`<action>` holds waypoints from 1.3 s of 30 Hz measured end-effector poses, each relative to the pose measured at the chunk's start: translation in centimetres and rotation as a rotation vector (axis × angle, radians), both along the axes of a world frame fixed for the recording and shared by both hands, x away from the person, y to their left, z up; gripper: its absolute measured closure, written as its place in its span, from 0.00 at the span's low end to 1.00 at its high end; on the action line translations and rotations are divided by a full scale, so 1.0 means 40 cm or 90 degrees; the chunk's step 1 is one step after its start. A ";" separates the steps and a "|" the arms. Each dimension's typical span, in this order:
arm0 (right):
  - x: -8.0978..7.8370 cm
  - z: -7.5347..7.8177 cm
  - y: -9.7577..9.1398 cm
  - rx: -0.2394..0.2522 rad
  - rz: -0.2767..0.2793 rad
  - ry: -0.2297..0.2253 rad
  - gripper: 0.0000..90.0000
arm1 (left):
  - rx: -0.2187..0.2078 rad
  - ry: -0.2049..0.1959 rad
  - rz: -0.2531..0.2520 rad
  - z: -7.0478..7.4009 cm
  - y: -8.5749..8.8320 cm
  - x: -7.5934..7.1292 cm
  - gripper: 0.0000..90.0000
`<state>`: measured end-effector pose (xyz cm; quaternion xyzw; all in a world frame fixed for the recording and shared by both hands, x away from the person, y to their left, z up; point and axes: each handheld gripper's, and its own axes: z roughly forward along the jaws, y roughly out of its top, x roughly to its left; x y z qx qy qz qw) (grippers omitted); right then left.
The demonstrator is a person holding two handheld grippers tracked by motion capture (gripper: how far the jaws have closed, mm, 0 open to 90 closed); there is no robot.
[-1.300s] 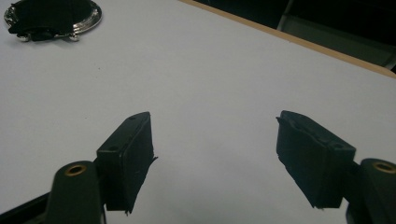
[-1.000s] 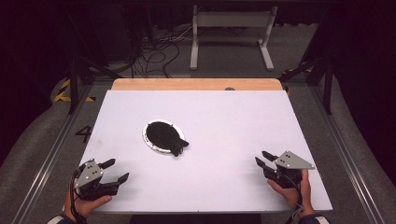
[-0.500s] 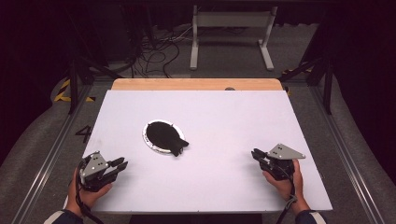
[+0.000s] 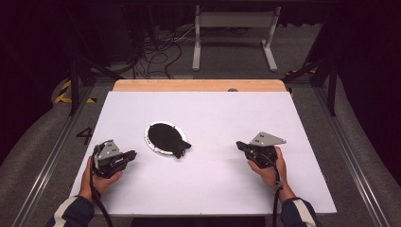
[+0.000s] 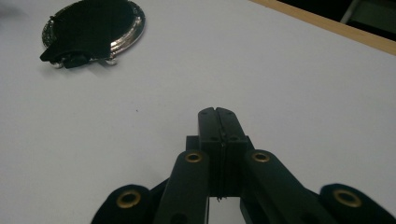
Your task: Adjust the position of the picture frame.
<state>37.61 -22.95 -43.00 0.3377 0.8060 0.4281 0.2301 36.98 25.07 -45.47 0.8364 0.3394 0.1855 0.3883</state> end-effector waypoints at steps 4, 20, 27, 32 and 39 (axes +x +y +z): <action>0.025 -0.003 0.036 0.002 0.011 0.014 1.00 | 0.001 0.004 0.000 -0.005 -0.015 0.018 0.94; 0.119 -0.033 0.247 -0.006 0.066 0.066 1.00 | 0.005 0.033 0.036 -0.030 -0.055 0.103 0.88; 0.147 -0.051 0.314 -0.023 0.065 0.086 1.00 | -0.015 0.043 0.080 -0.027 -0.049 0.137 0.85; 0.155 -0.060 0.337 -0.038 0.065 0.095 1.00 | -0.001 0.051 0.086 -0.033 -0.055 0.144 0.86; 0.153 -0.071 0.356 -0.050 0.086 0.110 1.00 | -0.016 0.073 0.071 -0.029 -0.061 0.161 0.86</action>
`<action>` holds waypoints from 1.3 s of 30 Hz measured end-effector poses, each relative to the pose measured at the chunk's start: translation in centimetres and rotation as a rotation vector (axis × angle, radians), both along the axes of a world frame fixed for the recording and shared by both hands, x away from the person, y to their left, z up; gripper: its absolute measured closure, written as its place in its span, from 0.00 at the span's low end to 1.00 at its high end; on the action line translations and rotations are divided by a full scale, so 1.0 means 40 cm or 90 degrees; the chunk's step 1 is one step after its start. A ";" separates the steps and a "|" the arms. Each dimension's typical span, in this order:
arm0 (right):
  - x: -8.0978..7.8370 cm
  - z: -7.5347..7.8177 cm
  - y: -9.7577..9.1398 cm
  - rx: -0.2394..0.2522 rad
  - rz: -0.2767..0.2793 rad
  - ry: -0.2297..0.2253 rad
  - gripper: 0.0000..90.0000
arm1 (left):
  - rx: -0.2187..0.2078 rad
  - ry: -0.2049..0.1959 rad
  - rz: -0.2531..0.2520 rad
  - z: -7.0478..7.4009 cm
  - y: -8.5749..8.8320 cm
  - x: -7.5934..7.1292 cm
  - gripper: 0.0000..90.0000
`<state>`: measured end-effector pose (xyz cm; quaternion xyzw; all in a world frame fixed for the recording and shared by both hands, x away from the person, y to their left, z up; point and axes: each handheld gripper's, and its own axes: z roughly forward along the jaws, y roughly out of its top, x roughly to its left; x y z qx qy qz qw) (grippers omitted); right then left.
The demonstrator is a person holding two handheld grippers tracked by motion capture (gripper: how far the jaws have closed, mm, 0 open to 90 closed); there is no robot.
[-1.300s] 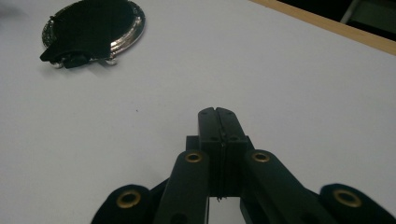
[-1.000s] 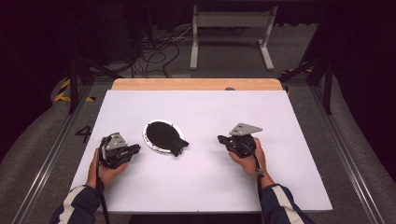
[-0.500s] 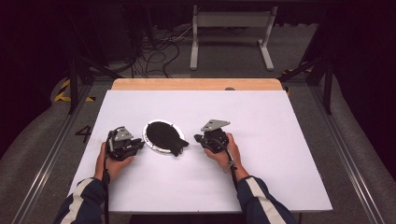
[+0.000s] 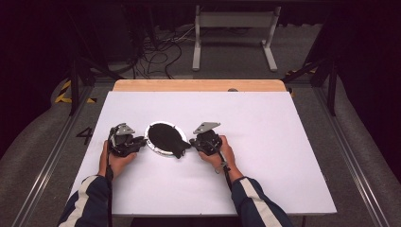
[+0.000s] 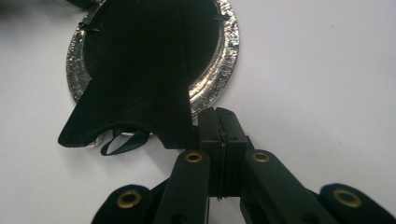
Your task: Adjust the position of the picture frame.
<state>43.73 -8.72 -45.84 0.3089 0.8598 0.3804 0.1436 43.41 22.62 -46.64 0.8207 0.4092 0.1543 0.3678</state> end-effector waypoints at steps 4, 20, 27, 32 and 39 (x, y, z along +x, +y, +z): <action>0.000 -0.003 0.000 -0.002 0.001 0.006 1.00 | 0.007 -0.005 -0.007 0.000 -0.011 0.000 0.92; -0.083 -0.005 -0.058 0.019 0.001 0.019 1.00 | 0.007 -0.003 -0.057 0.002 -0.084 0.002 0.99; -0.165 0.003 -0.107 0.019 0.002 0.026 1.00 | 0.012 -0.003 -0.101 0.005 -0.153 -0.013 1.00; -0.209 0.013 -0.123 0.007 0.014 0.013 1.00 | 0.025 -0.007 -0.133 0.007 -0.195 -0.028 0.99; -0.244 0.007 -0.148 0.018 0.020 0.025 1.00 | 0.014 -0.002 -0.163 0.006 -0.218 -0.051 0.94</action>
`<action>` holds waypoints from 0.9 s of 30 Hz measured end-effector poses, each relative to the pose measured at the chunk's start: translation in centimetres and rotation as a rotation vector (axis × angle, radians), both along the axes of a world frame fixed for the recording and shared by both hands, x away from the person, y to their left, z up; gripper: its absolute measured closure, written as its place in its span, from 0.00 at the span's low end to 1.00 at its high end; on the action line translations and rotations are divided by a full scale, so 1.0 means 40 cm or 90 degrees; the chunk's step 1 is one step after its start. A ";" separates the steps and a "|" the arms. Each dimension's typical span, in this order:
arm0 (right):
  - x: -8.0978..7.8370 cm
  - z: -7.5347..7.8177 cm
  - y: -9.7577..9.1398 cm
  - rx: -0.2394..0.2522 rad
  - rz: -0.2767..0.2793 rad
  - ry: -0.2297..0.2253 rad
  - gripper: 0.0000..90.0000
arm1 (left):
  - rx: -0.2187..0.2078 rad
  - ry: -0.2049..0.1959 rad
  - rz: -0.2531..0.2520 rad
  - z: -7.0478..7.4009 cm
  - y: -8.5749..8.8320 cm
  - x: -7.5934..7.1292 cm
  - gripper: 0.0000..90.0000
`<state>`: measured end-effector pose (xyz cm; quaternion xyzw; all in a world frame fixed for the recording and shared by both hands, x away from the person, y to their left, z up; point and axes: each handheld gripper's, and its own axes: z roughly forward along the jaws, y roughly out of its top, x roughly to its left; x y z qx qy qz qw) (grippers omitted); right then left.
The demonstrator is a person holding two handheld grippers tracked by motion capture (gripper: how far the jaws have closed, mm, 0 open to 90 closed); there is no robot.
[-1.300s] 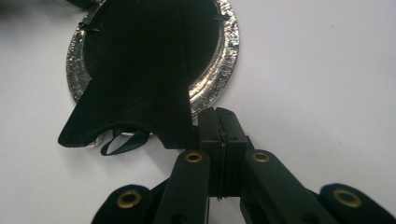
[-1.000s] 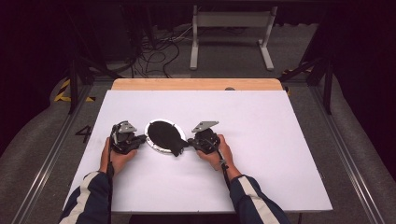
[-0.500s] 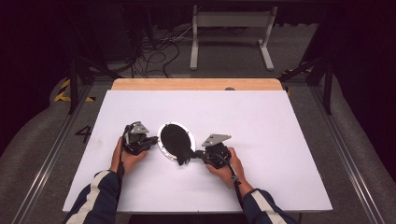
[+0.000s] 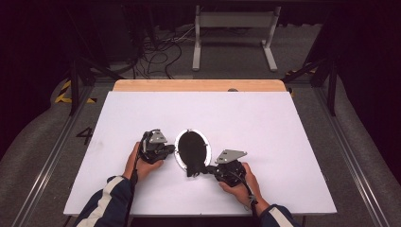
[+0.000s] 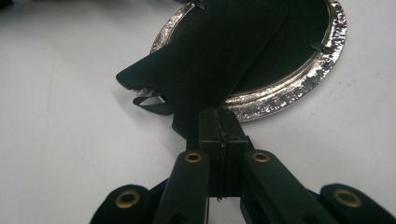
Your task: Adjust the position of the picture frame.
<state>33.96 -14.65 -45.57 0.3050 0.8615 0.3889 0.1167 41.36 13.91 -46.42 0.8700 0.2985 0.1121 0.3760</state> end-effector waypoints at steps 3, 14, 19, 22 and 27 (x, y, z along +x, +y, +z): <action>-0.006 -0.004 -0.005 -0.005 0.005 0.000 1.00 | -0.026 0.018 -0.011 -0.004 0.015 -0.002 0.89; -0.016 -0.008 -0.010 -0.016 0.015 -0.013 1.00 | 0.004 0.003 -0.053 0.001 0.001 -0.032 0.86; -0.021 -0.003 -0.015 -0.015 0.017 -0.012 1.00 | -0.009 0.006 -0.063 -0.002 -0.007 -0.030 0.88; -0.022 -0.001 -0.021 -0.019 0.013 -0.014 1.00 | -0.007 0.000 -0.071 -0.003 -0.021 -0.033 0.89; -0.021 0.002 -0.039 -0.012 0.002 -0.004 1.00 | -0.006 -0.006 -0.078 -0.003 -0.049 -0.035 0.91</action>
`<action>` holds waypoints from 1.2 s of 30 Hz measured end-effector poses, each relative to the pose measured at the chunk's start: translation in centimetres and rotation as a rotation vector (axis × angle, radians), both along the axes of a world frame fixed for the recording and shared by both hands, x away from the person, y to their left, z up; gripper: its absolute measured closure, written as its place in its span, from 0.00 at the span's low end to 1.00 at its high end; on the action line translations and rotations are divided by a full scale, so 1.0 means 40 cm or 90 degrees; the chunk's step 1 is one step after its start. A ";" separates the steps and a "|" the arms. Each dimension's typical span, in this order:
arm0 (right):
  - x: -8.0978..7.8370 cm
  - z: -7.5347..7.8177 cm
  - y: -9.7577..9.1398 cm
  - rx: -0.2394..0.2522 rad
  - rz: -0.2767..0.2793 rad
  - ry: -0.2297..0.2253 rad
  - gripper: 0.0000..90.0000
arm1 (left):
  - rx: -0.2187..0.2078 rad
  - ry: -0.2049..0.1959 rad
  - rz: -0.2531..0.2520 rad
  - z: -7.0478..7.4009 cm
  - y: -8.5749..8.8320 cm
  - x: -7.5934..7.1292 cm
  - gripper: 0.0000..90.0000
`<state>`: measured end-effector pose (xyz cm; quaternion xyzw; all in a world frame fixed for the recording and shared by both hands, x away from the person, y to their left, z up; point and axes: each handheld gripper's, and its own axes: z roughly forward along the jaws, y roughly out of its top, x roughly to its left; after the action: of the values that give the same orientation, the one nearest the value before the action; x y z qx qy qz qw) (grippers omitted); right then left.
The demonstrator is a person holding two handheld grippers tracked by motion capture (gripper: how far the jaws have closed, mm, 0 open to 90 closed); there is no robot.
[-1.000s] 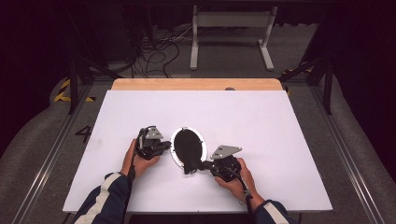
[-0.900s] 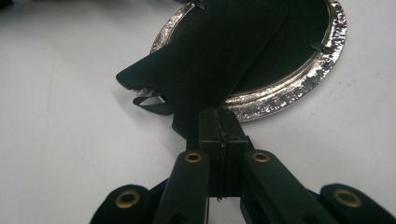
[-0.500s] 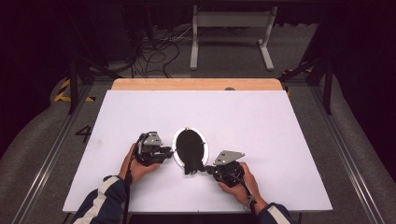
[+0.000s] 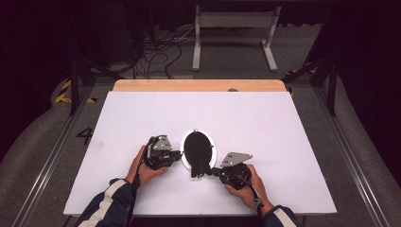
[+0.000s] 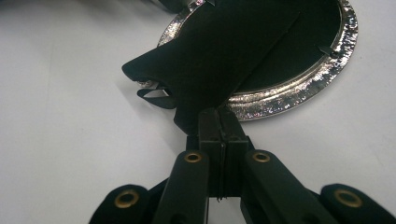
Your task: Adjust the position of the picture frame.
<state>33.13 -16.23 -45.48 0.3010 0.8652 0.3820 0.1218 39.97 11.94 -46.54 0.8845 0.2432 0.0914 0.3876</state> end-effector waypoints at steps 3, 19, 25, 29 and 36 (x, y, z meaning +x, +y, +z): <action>-0.005 -0.001 -0.008 0.001 -0.002 0.001 1.00 | -0.001 -0.005 0.002 -0.001 -0.012 0.000 0.91; -0.038 0.002 -0.030 -0.013 -0.015 -0.013 1.00 | 0.002 -0.016 -0.015 -0.001 -0.061 0.002 0.92; -0.039 0.003 -0.039 -0.012 -0.011 -0.010 1.00 | 0.004 -0.020 -0.022 0.000 -0.074 0.006 0.91; -0.039 0.002 -0.049 -0.027 -0.007 -0.009 1.00 | 0.011 -0.024 -0.017 0.002 -0.080 0.005 0.89; -0.042 0.010 -0.080 -0.025 -0.025 -0.019 1.00 | 0.006 -0.005 -0.032 0.010 -0.064 -0.021 0.83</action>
<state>31.47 -19.41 -45.07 0.3097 0.8645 0.3671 0.1480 39.14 9.36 -46.13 0.8917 0.2189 0.0858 0.3868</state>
